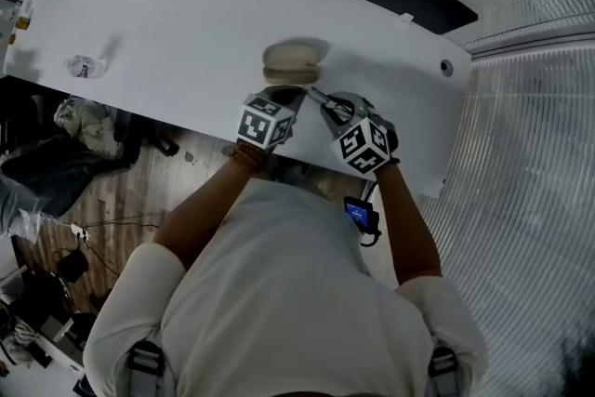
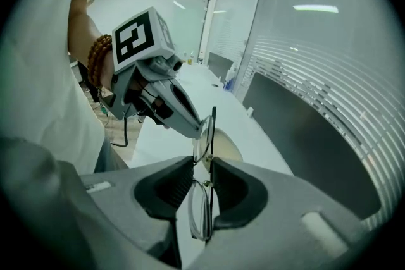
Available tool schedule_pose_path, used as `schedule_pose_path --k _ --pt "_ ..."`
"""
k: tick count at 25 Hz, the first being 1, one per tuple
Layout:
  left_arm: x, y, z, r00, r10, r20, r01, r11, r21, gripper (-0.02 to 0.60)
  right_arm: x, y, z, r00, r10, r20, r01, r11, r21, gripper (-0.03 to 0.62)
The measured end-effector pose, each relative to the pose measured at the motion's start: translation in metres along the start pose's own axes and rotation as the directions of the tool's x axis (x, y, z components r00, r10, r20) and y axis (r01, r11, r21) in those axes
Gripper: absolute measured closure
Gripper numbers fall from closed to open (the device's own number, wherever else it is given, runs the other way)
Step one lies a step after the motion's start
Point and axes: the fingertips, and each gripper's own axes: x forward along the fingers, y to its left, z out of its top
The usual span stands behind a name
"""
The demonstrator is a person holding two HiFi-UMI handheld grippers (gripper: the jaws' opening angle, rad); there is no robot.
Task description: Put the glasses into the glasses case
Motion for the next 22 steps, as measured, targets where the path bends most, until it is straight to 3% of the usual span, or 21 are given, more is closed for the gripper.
schedule_pose_path --k 9,22 --pt "-0.039 0.039 -0.016 0.995 0.091 0.032 -0.088 0.993 -0.078 0.580 0.031 0.023 0.041 0.996 0.077 0.035 -0.073 0.990 -0.122 0.500" --pt "-0.031 0.058 -0.015 0.996 0.084 0.008 -0.083 0.992 -0.097 0.580 0.053 0.004 0.043 0.996 0.084 -0.014 -0.085 0.972 -0.220 0.500"
